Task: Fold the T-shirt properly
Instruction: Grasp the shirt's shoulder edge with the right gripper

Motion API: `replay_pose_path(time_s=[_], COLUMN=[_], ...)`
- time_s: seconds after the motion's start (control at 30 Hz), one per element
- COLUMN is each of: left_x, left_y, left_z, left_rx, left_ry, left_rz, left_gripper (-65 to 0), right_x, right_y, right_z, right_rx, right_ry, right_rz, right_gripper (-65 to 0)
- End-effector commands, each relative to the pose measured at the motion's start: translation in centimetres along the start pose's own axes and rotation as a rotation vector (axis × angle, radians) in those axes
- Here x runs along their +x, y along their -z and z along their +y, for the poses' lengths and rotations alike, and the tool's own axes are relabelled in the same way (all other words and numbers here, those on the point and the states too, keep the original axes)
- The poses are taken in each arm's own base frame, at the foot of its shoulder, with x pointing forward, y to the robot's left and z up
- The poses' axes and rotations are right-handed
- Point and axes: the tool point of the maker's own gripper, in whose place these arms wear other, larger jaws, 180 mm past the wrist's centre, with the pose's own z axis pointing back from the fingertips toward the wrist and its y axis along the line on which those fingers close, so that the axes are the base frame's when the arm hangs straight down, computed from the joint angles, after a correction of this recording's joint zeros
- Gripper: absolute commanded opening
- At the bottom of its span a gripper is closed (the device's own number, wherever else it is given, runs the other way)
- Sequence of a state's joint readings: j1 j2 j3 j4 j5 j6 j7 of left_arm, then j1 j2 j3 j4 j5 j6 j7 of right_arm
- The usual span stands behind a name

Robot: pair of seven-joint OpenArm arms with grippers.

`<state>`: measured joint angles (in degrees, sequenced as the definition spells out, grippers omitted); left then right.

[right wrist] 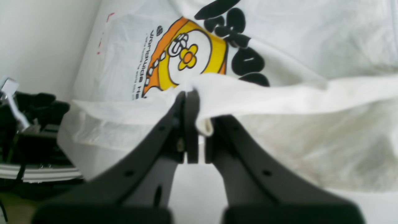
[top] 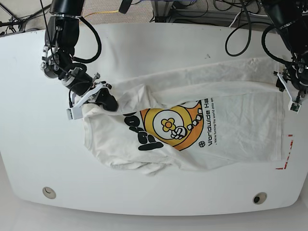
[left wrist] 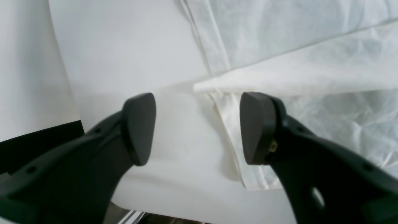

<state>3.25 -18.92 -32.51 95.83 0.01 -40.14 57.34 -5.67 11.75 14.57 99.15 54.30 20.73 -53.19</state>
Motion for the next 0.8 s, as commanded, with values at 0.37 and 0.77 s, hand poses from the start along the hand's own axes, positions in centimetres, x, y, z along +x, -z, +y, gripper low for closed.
replay_pose_path(time_s=[0.37, 0.77], left_x=[0.9, -0.2], left_y=[-0.5, -0.6], left_z=[0.9, 0.4], left_rx=[0.025, 0.015], left_ry=[0.006, 0.012], left_rz=[-0.031, -0.015], left_gripper=[-25.3, -25.3], right_x=[5.6, 6.3], right_y=[1.5, -2.5], right_z=[-3.5, -8.2], right_rx=[-0.020, -0.158], right_ry=[0.007, -0.040], right_rz=[-0.055, -0.014], right_gripper=[-61.5, -8.1])
